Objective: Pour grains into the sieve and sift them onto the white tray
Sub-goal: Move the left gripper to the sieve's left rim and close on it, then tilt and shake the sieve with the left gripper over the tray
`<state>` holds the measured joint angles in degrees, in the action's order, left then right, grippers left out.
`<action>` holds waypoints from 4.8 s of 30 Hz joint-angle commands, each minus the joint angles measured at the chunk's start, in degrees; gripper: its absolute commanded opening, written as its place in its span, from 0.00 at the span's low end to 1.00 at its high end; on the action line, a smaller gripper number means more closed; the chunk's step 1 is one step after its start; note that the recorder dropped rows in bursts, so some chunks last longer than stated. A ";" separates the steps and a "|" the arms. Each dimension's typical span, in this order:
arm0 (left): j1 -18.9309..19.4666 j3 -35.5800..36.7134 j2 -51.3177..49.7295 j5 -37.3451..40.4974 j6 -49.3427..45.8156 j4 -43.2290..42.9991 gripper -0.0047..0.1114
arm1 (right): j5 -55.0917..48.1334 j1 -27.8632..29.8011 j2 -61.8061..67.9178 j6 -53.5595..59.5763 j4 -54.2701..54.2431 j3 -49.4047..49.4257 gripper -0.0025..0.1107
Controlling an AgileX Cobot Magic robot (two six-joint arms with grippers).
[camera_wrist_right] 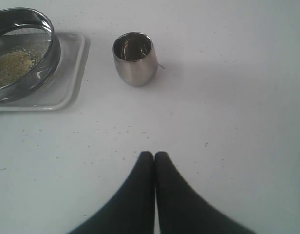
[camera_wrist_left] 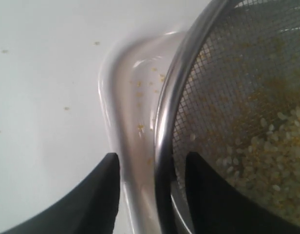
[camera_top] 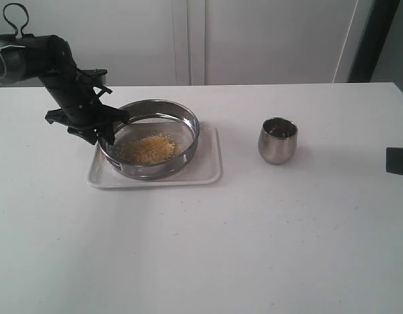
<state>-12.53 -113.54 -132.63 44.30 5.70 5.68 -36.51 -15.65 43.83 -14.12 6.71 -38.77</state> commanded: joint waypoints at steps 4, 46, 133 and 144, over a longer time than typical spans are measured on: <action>-0.24 -0.23 0.10 0.39 0.60 1.35 0.28 | 0.16 0.33 -0.35 0.39 0.46 0.22 0.02; -0.14 -4.90 1.40 6.86 3.37 2.69 0.04 | 0.16 0.33 -0.35 0.39 0.46 0.22 0.02; 0.89 -9.44 -1.58 21.00 9.35 -0.32 0.04 | 0.16 0.33 -0.35 0.39 0.56 0.22 0.02; -4.37 -9.54 -1.31 16.50 9.68 -2.92 0.04 | 0.16 0.33 -0.35 0.39 0.56 0.22 0.02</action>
<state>-14.52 -122.47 -134.77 61.41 15.94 0.46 -36.62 -15.65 43.83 -14.12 6.71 -38.77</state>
